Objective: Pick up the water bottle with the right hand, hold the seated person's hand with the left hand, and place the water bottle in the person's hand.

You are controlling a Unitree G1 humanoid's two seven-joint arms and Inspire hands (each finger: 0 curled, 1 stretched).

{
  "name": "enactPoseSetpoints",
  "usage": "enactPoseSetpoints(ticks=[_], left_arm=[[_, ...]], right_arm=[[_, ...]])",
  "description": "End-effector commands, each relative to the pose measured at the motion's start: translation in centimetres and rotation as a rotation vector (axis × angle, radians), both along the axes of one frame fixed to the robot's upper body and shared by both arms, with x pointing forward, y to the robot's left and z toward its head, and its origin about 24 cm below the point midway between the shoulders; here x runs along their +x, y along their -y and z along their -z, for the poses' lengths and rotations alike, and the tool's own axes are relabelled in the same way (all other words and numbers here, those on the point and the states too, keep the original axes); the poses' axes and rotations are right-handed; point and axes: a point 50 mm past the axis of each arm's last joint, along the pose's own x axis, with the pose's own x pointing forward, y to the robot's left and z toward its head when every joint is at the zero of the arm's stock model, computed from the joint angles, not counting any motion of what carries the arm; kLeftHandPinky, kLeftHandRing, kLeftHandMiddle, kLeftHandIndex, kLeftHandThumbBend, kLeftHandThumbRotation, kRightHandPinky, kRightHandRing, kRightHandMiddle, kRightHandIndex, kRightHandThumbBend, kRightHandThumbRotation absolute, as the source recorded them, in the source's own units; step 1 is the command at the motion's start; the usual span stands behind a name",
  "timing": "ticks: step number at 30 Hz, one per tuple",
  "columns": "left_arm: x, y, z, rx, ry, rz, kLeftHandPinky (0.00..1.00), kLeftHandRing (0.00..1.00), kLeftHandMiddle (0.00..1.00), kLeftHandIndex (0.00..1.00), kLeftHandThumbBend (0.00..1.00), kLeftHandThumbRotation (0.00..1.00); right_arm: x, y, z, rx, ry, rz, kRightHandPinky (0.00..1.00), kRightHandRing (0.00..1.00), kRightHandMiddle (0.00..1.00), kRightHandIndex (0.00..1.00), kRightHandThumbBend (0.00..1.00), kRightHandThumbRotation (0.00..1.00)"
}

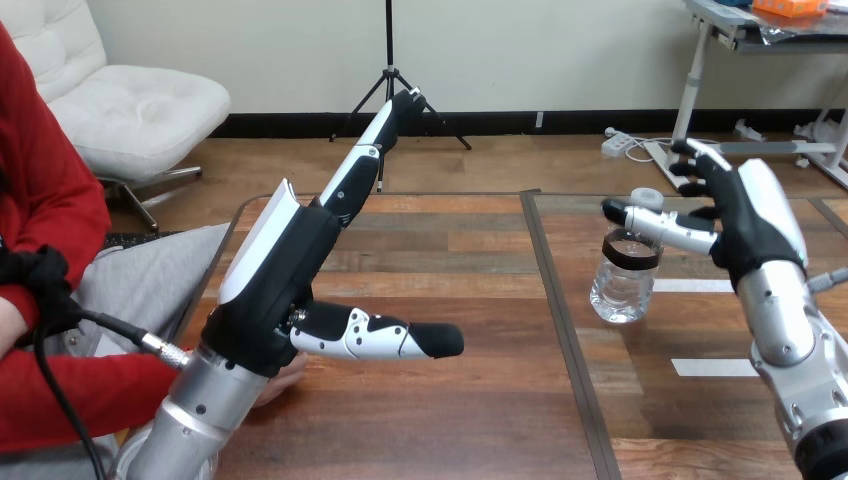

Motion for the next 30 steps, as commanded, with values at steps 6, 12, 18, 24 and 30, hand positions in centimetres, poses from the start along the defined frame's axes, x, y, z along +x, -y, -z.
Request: enactPoseSetpoints(ticks=[6, 12, 18, 24, 30], left_arm=[[-0.1, -0.5, -1.4, -0.008, 0.065, -0.014, 1.0, 1.0, 1.0, 1.0, 1.0, 0.49], [-0.3, -0.7, -1.4, -0.011, 0.07, -0.02, 1.0, 1.0, 1.0, 1.0, 1.0, 0.49], [-0.4, -0.9, -1.4, -0.008, 0.075, -0.022, 1.0, 1.0, 1.0, 1.0, 1.0, 0.5], [-0.6, -1.0, -1.3, -0.008, 0.07, -0.023, 1.0, 1.0, 1.0, 1.0, 1.0, 0.5], [-0.6, -1.1, -1.4, -0.004, 0.073, -0.029, 1.0, 1.0, 1.0, 1.0, 1.0, 0.51]], right_arm=[[1.7, -1.4, -1.9, 0.018, 0.072, -0.013, 0.73, 0.84, 0.87, 0.9, 1.0, 0.5], [1.6, -1.5, -1.3, 0.023, 0.051, -0.006, 0.71, 0.83, 0.86, 0.9, 1.0, 0.48], [1.6, -1.6, -0.9, 0.031, 0.032, -0.004, 0.69, 0.82, 0.86, 0.91, 1.0, 0.48], [1.5, -1.7, -0.6, 0.06, 0.028, -0.005, 0.68, 0.82, 0.87, 0.9, 1.0, 0.45], [1.4, -1.7, -0.2, 0.076, 0.015, -0.002, 0.68, 0.82, 0.87, 0.9, 1.0, 0.44]])
